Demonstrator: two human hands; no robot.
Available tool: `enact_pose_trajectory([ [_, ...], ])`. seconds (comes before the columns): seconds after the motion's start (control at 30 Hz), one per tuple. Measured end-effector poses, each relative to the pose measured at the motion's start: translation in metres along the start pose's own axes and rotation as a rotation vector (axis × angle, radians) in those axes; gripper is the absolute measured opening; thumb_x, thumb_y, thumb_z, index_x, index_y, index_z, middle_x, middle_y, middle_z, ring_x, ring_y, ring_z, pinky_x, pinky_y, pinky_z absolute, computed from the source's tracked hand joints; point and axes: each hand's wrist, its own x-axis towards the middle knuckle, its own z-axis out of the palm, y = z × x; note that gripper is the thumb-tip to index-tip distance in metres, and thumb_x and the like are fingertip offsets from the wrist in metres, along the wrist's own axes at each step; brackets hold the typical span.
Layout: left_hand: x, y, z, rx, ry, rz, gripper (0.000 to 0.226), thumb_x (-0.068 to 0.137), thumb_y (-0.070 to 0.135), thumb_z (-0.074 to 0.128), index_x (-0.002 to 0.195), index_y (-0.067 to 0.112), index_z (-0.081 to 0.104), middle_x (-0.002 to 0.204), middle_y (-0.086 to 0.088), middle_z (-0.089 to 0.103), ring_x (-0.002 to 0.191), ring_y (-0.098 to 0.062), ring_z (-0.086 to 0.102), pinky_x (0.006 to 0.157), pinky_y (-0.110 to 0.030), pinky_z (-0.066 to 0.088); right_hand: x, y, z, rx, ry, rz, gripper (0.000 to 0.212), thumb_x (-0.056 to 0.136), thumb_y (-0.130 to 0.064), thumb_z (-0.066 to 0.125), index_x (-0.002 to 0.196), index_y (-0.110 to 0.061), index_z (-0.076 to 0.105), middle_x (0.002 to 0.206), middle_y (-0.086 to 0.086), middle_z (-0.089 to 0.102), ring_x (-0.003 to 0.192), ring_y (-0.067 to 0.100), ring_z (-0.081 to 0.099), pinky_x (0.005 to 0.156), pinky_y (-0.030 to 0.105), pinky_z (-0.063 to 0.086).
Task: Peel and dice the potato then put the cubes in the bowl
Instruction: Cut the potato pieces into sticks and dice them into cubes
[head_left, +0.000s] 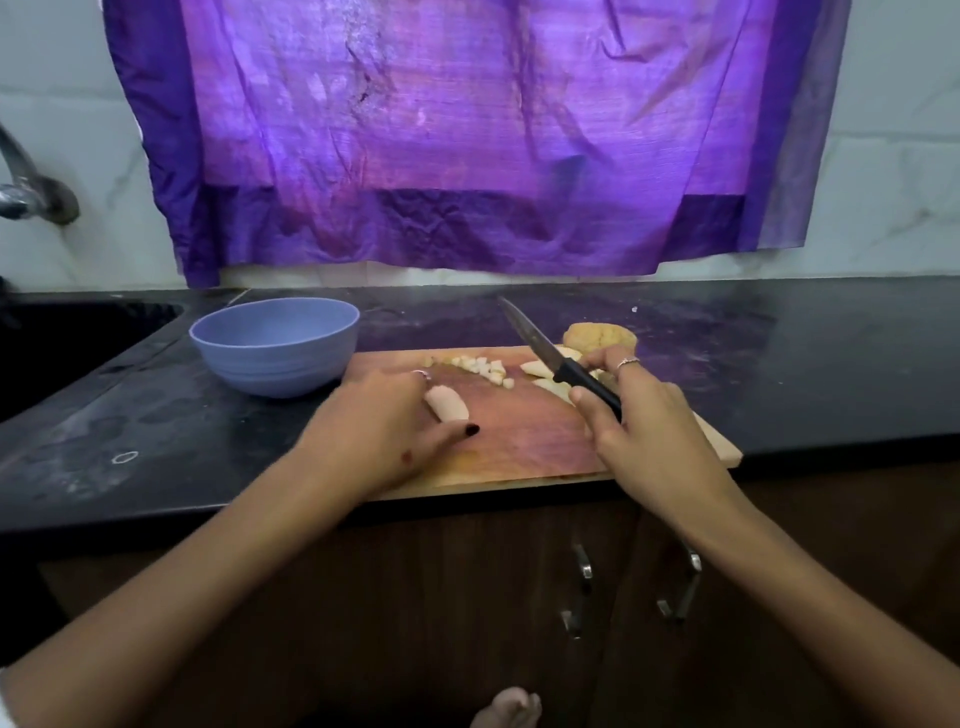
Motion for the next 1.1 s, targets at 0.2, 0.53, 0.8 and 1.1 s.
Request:
enact_pose_trajectory([
  [0.2,0.004,-0.022,-0.002,-0.182,-0.106,0.020,0.057,0.083,0.060,0.057,0.133,0.034,0.053,0.113,0.005,0.063,0.105,-0.013,0.055,0.084,-0.026,0.042,0.013,-0.032,0.013,-0.181,-0.169,-0.074,0.040,0.096,-0.028,0.051,0.135,-0.035,0.049,0.089,-0.006,0.053,0.083,0.013,0.050,0.066,0.025,0.033],
  [0.53,0.006,-0.018,0.007,-0.235,-0.032,0.068,0.060,0.085,0.057,0.058,0.136,0.027,0.052,0.124,0.004,0.061,0.106,-0.011,0.054,0.091,-0.028,0.045,0.033,-0.055,0.024,-0.309,-0.255,-0.052,0.034,0.094,-0.024,0.053,0.127,-0.024,0.061,0.072,-0.002,0.053,0.058,0.009,0.047,0.047,0.020,0.033],
  [0.8,0.003,-0.014,0.011,-0.251,0.026,0.048,0.055,0.082,0.059,0.058,0.126,0.026,0.061,0.105,0.006,0.065,0.099,-0.012,0.057,0.088,-0.031,0.047,0.045,-0.076,0.016,-0.462,-0.309,-0.092,0.030,0.088,-0.021,0.055,0.115,-0.024,0.066,0.099,0.007,0.061,0.077,0.026,0.058,0.063,0.028,0.040],
  [1.1,0.006,-0.017,0.018,-0.310,0.032,0.012,0.062,0.077,0.063,0.060,0.128,0.027,0.061,0.121,0.007,0.065,0.108,-0.009,0.057,0.095,-0.036,0.048,0.071,-0.096,0.012,-0.534,-0.460,-0.129,0.023,0.086,-0.017,0.056,0.105,-0.013,0.069,0.081,0.008,0.068,0.062,0.017,0.060,0.069,0.030,0.054],
])
